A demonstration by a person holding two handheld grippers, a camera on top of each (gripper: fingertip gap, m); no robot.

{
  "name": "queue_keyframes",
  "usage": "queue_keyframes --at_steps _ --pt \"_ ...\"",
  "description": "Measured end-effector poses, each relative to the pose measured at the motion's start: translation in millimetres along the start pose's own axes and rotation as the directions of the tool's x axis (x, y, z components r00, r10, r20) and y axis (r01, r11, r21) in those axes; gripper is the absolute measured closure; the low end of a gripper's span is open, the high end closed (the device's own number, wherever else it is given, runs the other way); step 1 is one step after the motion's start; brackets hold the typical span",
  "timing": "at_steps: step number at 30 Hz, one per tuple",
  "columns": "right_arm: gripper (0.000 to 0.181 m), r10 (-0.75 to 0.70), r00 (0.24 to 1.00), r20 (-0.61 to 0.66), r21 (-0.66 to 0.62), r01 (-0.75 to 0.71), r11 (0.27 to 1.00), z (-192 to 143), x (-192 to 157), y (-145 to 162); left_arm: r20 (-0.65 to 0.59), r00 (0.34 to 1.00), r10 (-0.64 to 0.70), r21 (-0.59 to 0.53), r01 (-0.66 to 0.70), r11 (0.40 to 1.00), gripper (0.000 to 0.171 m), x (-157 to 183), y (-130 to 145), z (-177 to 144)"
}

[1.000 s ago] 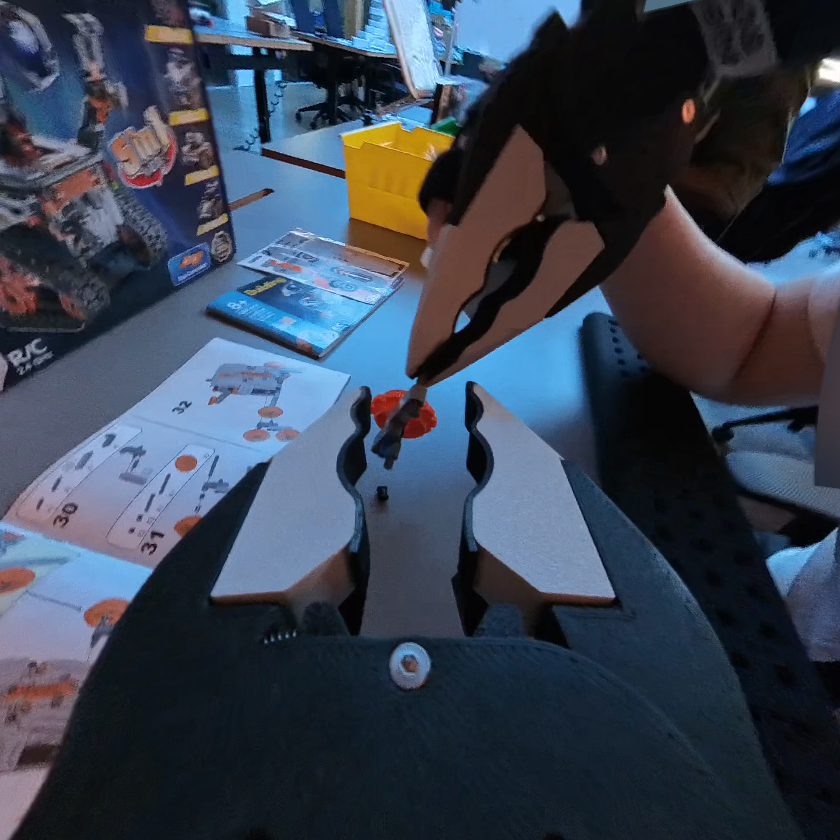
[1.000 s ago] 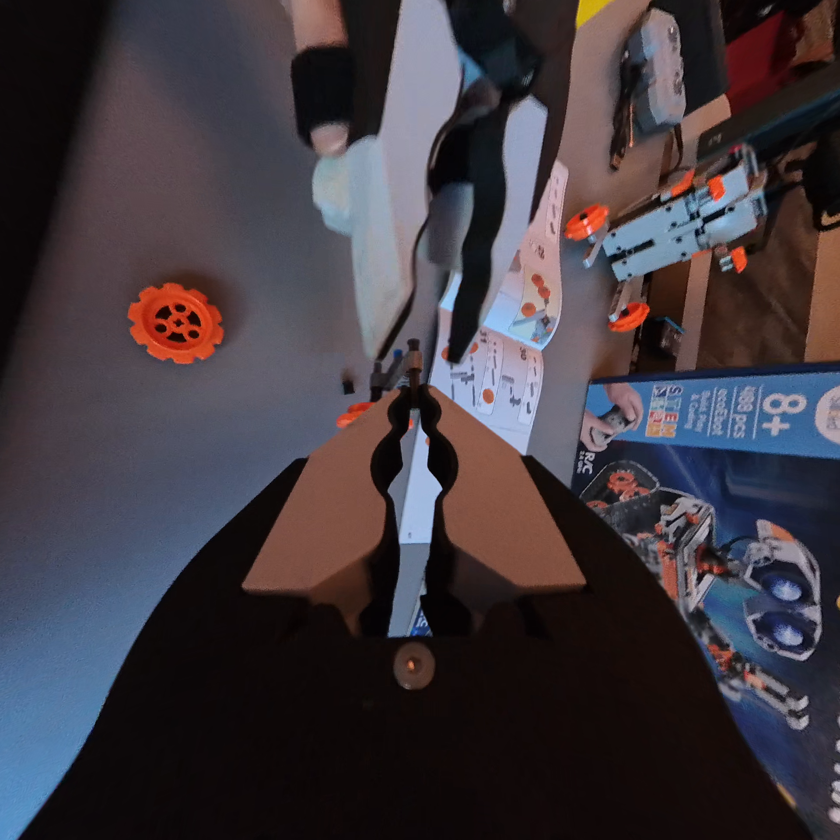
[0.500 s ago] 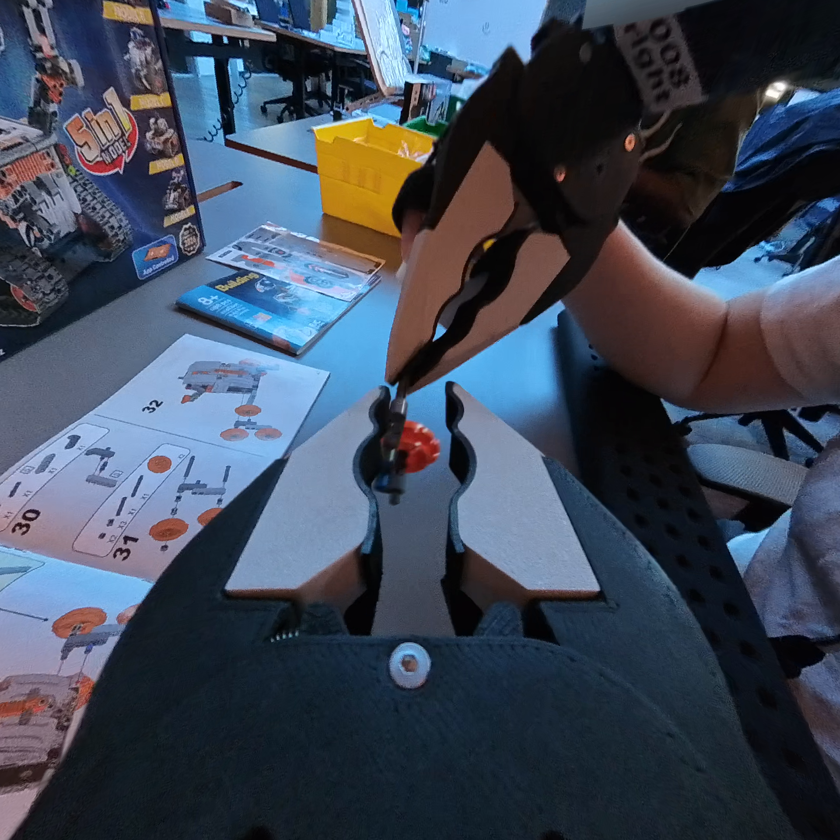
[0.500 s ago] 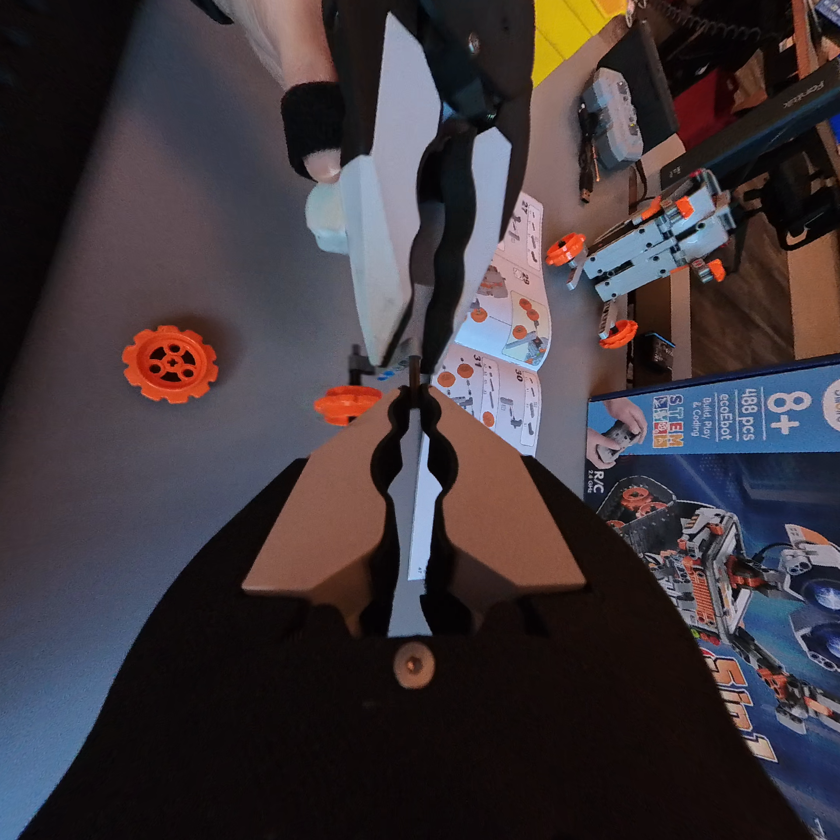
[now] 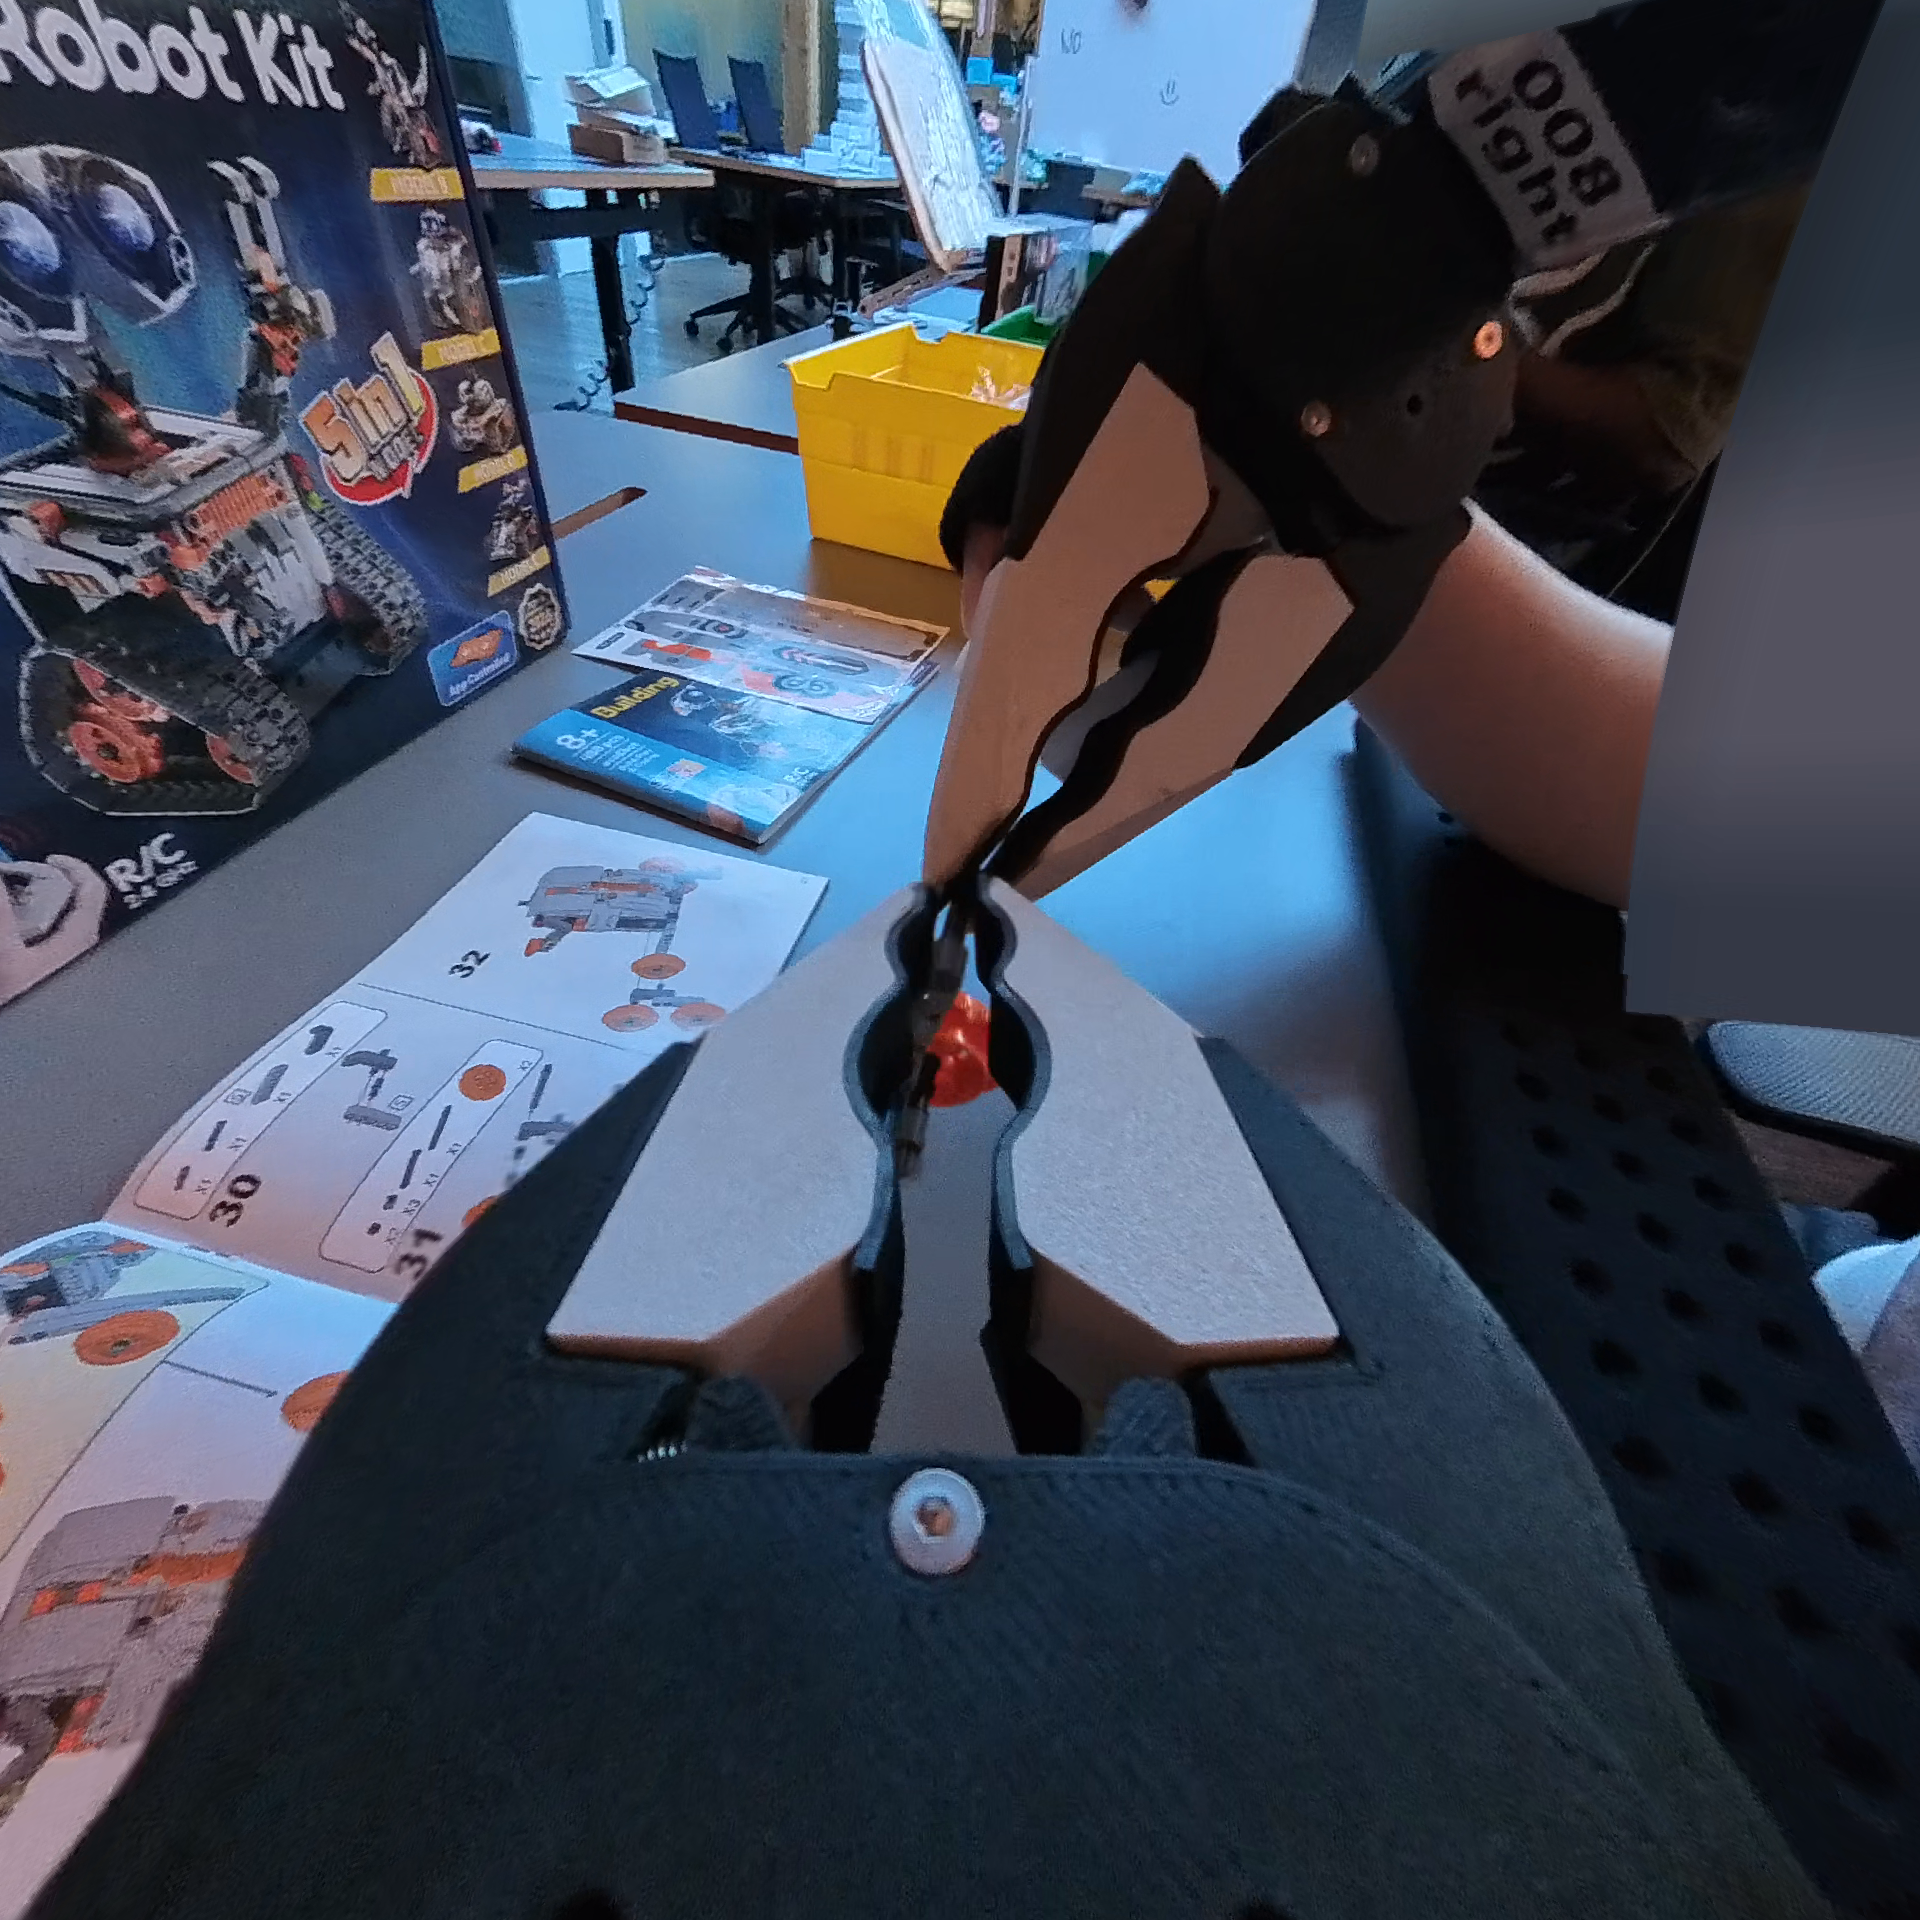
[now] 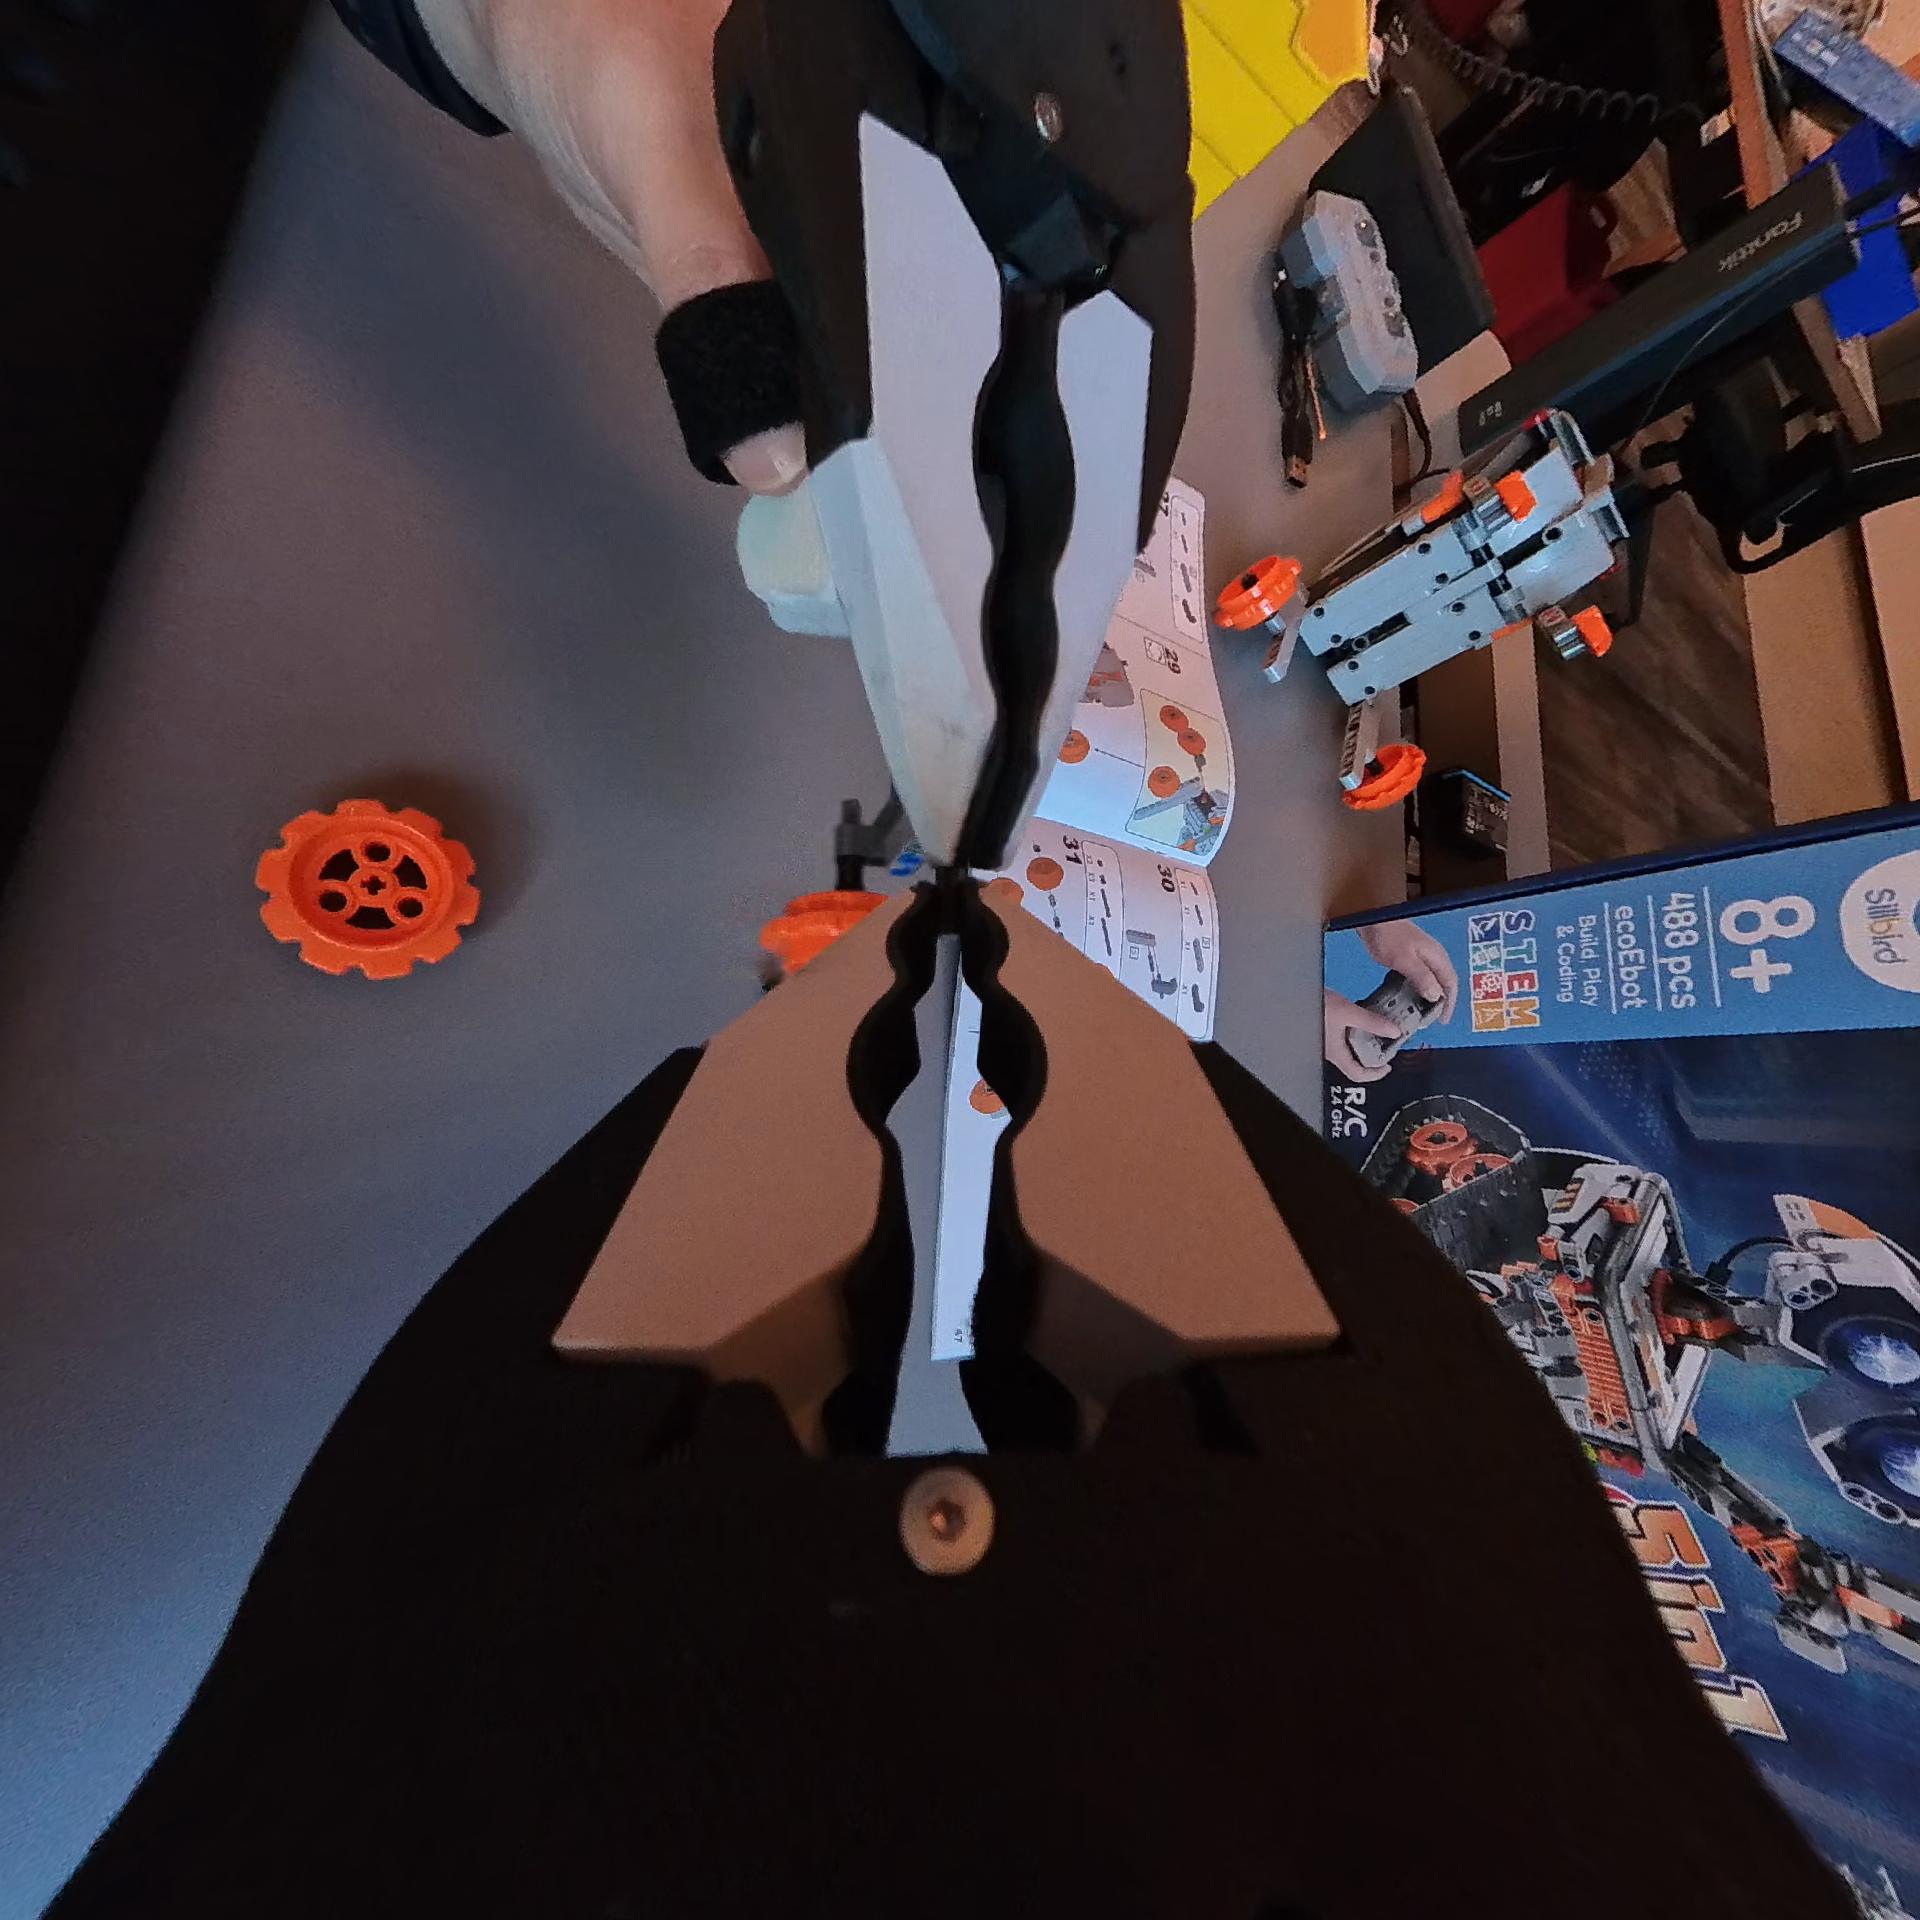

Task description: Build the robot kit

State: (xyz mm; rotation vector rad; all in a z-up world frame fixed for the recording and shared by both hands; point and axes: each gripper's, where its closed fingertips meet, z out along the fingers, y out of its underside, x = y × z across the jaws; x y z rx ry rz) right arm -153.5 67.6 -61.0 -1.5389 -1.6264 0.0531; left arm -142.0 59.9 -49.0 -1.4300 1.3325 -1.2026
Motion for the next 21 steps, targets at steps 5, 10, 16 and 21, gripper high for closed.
queue_keyframes --at_steps 5,10,16,21 --pt "0.179 -0.005 1.000 0.002 -0.004 0.005 1.000 -0.2 -1.4 0.8 0.012 0.999 0.052 -0.037 -0.051 0.998 0.168 0.5 5.0 1.5" --pt "0.179 -0.016 1.000 0.013 -0.015 0.016 1.000 1.5 -4.2 1.8 0.007 0.996 0.092 -0.075 -0.091 0.993 0.168 1.3 10.3 2.2" --pt "0.178 -0.065 0.997 0.032 -0.052 0.066 0.996 4.0 -12.1 2.7 -0.014 0.981 0.192 -0.152 -0.192 0.970 0.171 7.5 19.8 2.3" --pt "0.177 -0.058 0.998 0.001 -0.016 0.058 0.998 4.8 -9.0 -1.1 -0.006 0.978 0.209 -0.171 -0.207 0.963 0.171 6.8 19.2 -1.5"
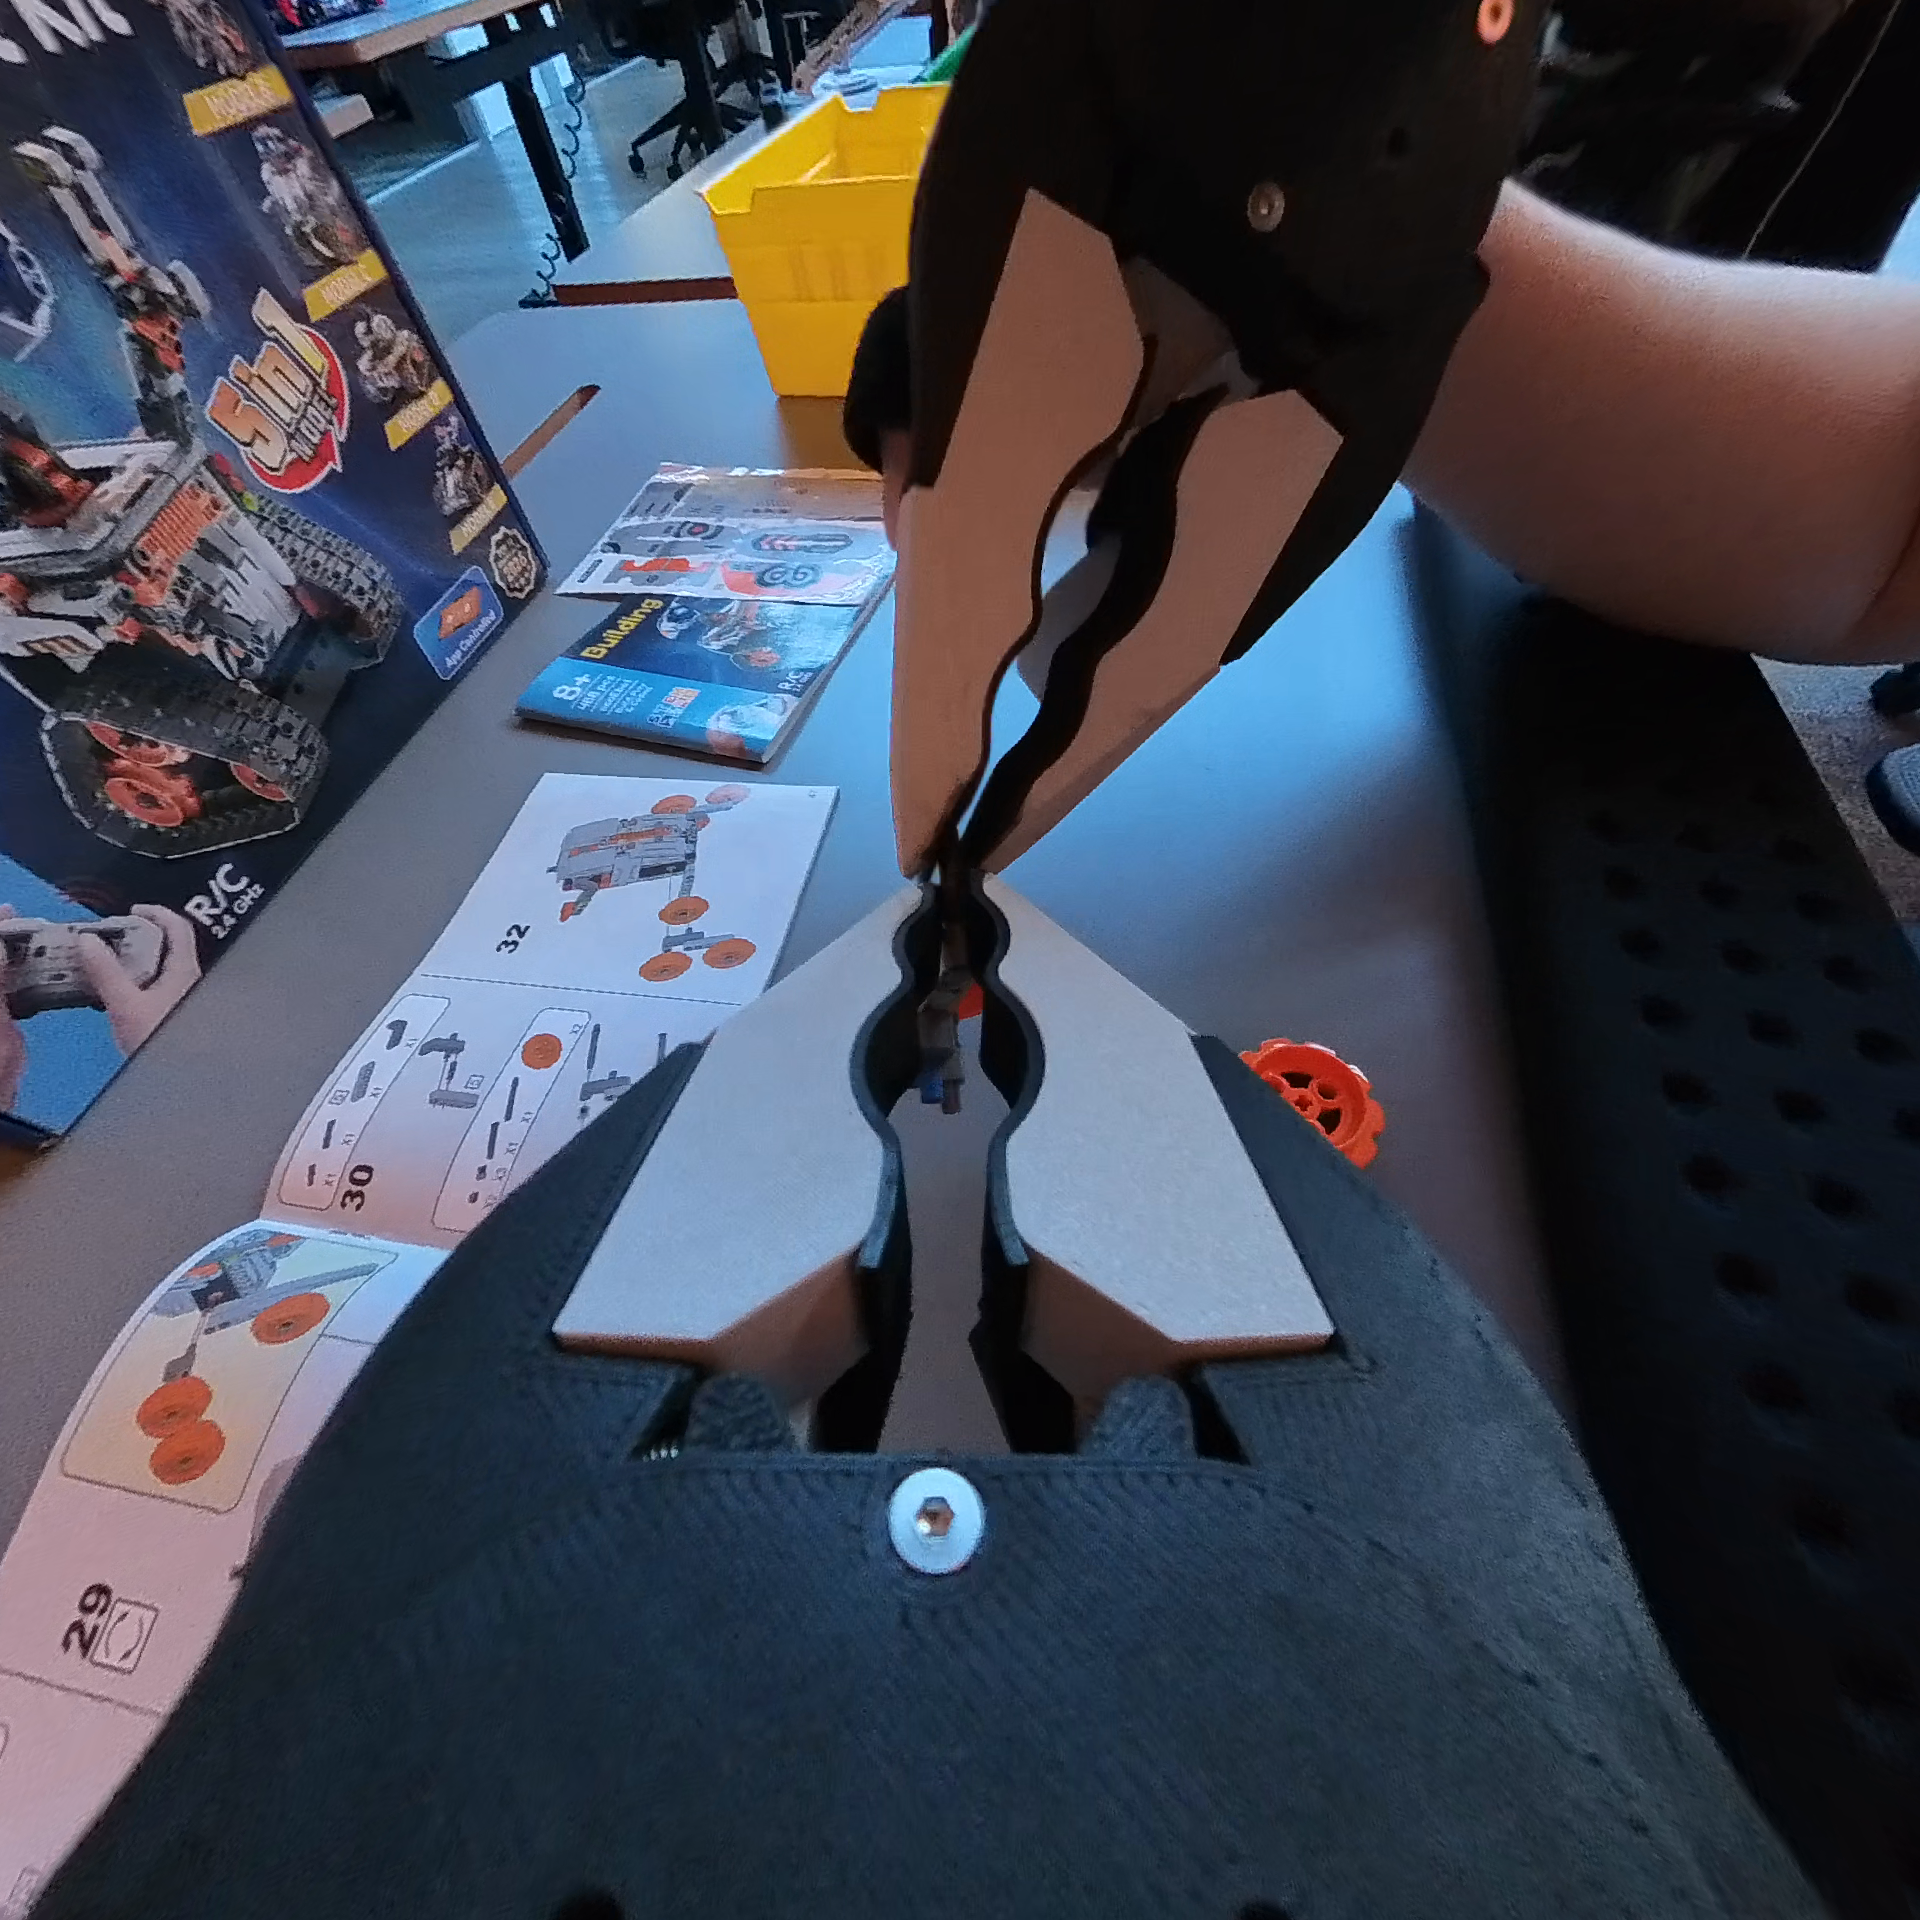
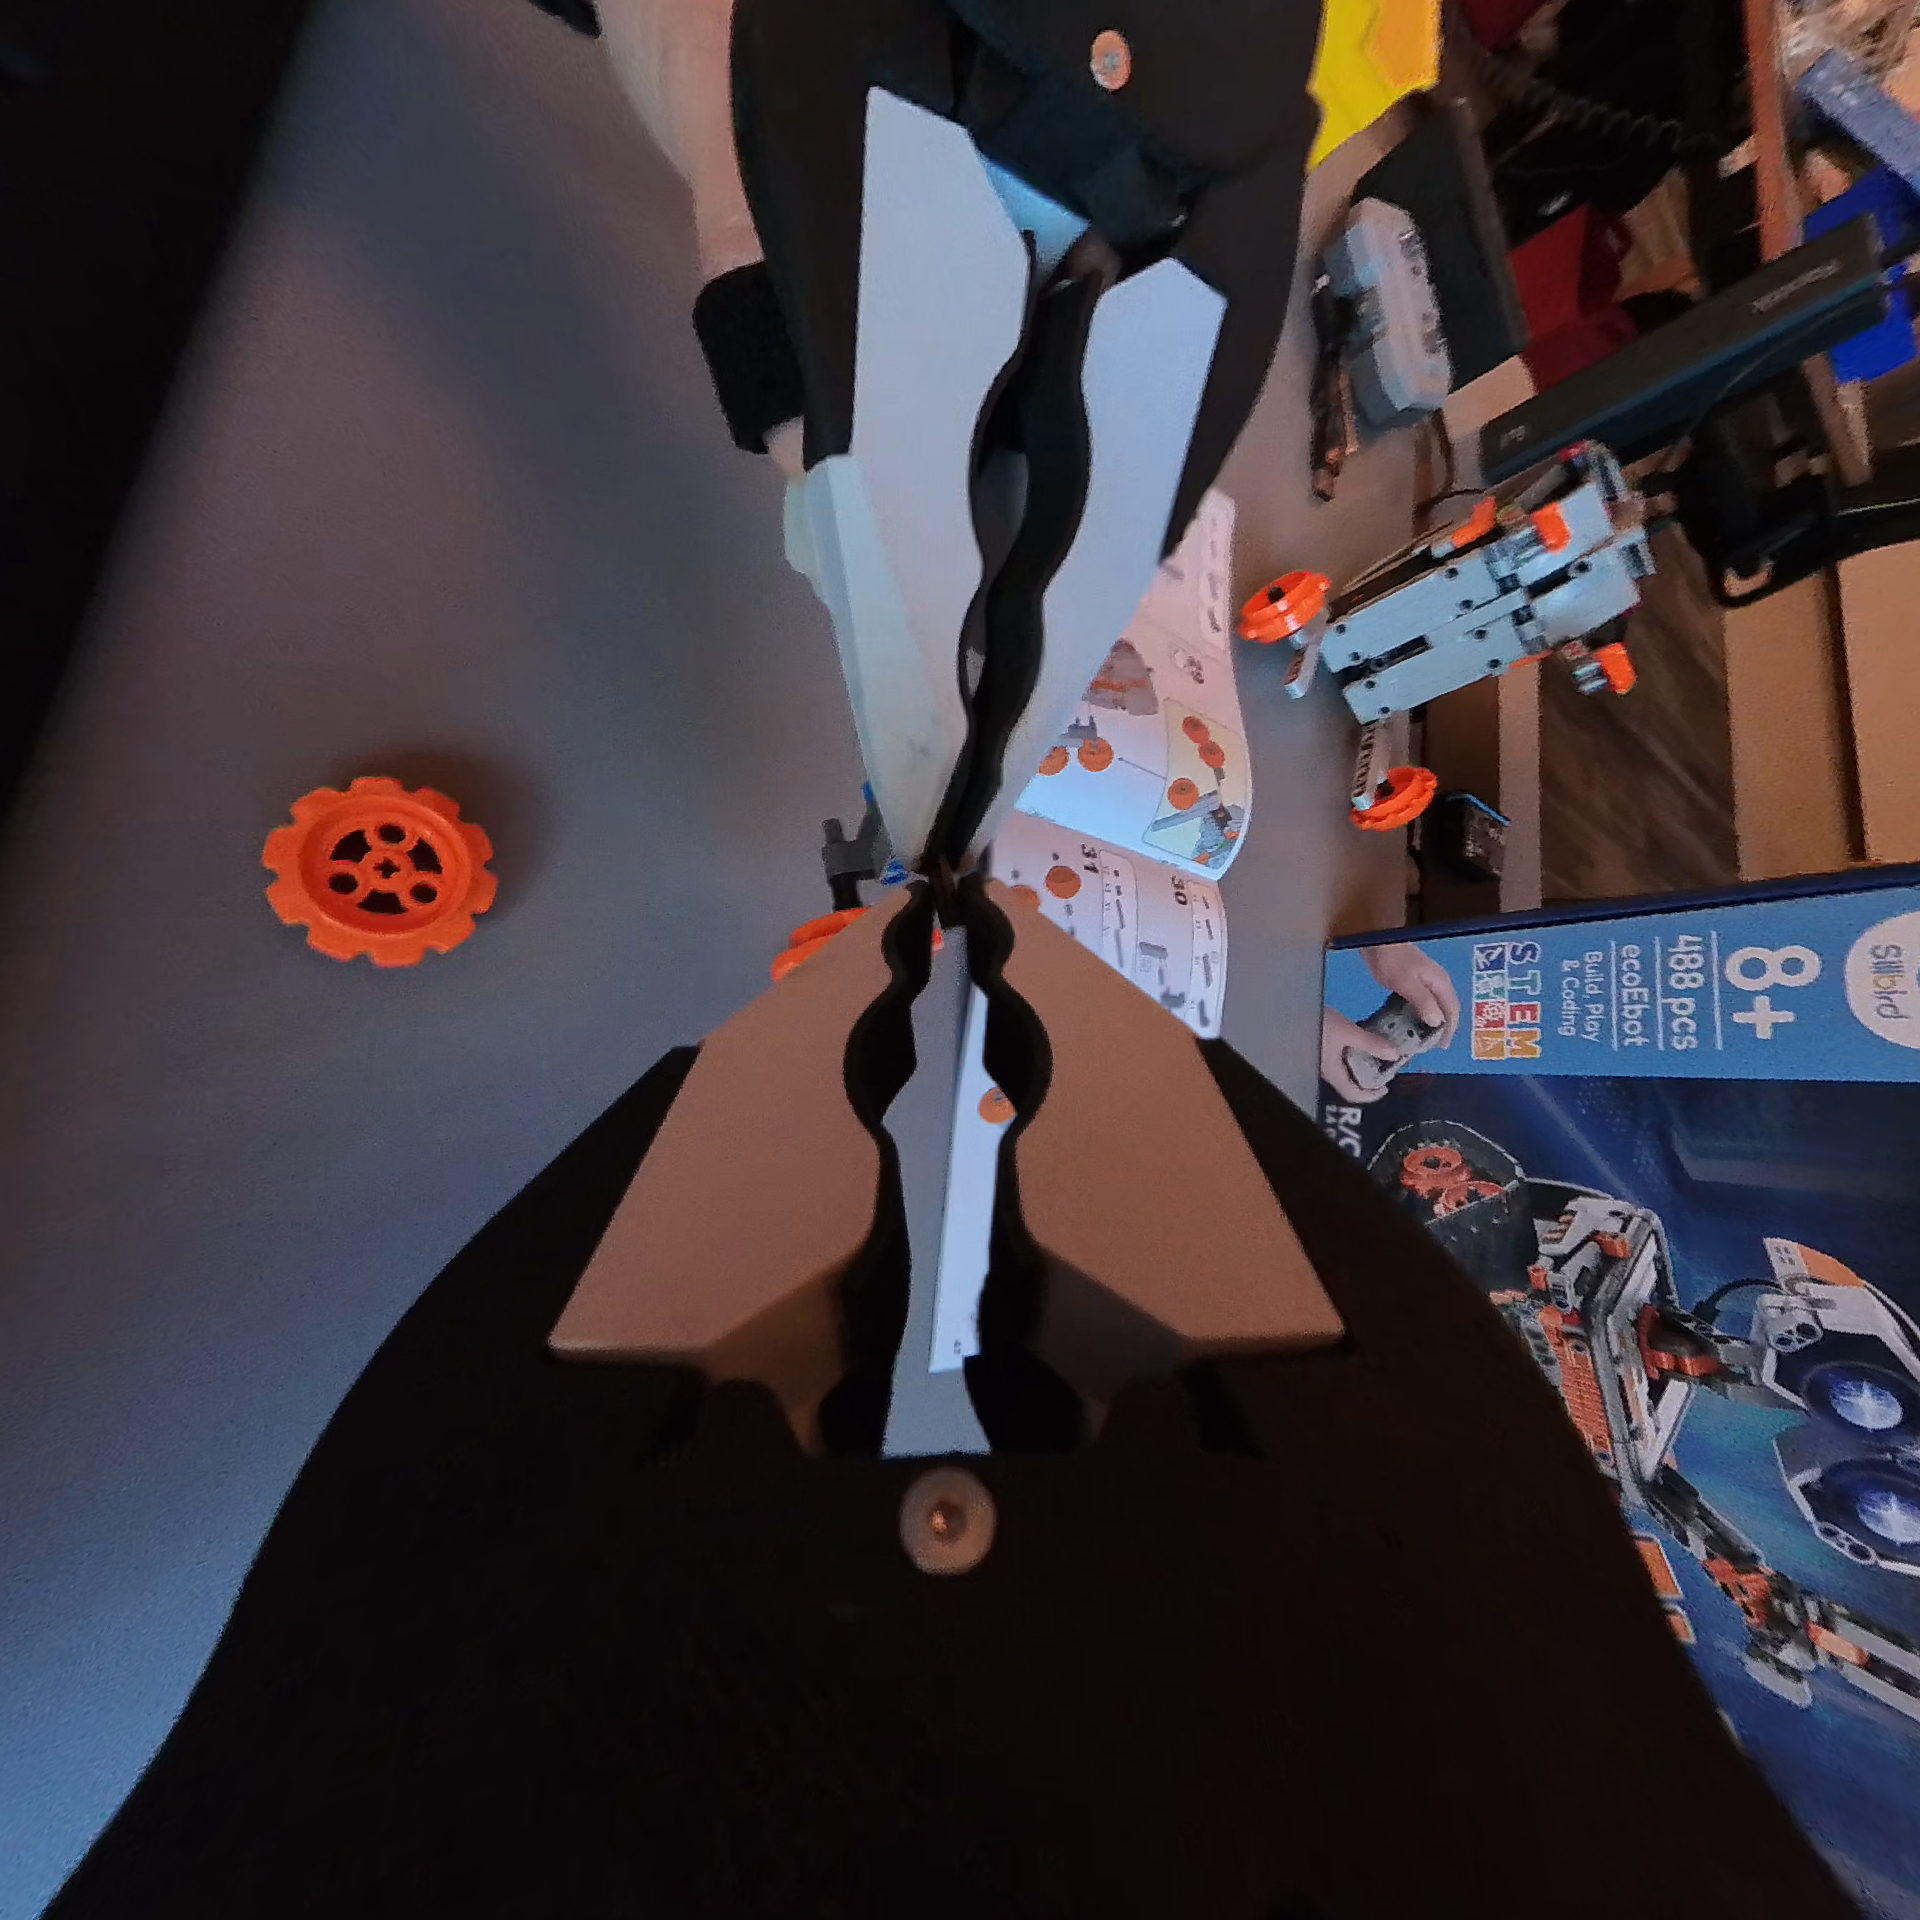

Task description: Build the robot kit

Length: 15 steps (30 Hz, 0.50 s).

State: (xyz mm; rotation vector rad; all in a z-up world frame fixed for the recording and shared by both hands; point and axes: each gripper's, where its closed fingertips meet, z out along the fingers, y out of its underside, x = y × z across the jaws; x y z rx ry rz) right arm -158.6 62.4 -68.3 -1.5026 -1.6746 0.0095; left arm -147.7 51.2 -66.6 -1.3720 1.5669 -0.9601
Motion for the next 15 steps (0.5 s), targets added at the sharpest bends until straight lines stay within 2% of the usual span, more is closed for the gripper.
queue_keyframes --at_steps 2,4,7,10,13,15 --pt "0.161 0.043 0.999 -0.030 0.020 -0.042 0.999 -2.7 5.6 3.5 0.002 1.000 -0.017 0.005 0.017 1.000 0.171 -2.8 -1.2 -6.2" --pt "0.155 0.123 0.992 -0.003 0.011 -0.123 0.992 -5.9 2.8 16.8 0.011 1.000 -0.029 -0.001 0.029 1.000 0.171 -6.1 -0.9 -14.9" --pt "0.157 0.251 0.960 0.124 0.048 -0.258 0.965 3.0 -20.5 37.8 0.025 0.999 -0.037 -0.033 0.038 0.999 0.171 -10.6 2.9 -26.8" --pt "0.163 0.283 0.940 0.189 0.048 -0.297 0.954 20.0 -33.4 60.5 0.022 0.998 -0.058 -0.049 0.059 0.997 0.171 -13.4 8.5 -35.3" --pt "0.164 0.311 0.901 0.302 0.095 -0.353 0.931 30.0 -40.0 56.0 0.015 0.997 -0.081 -0.055 0.082 0.995 0.171 -16.7 12.5 -41.1" --pt "0.163 0.310 0.887 0.343 0.074 -0.354 0.932 36.9 -44.1 59.5 0.011 0.995 -0.097 -0.058 0.097 0.994 0.171 -18.7 15.4 -42.7"
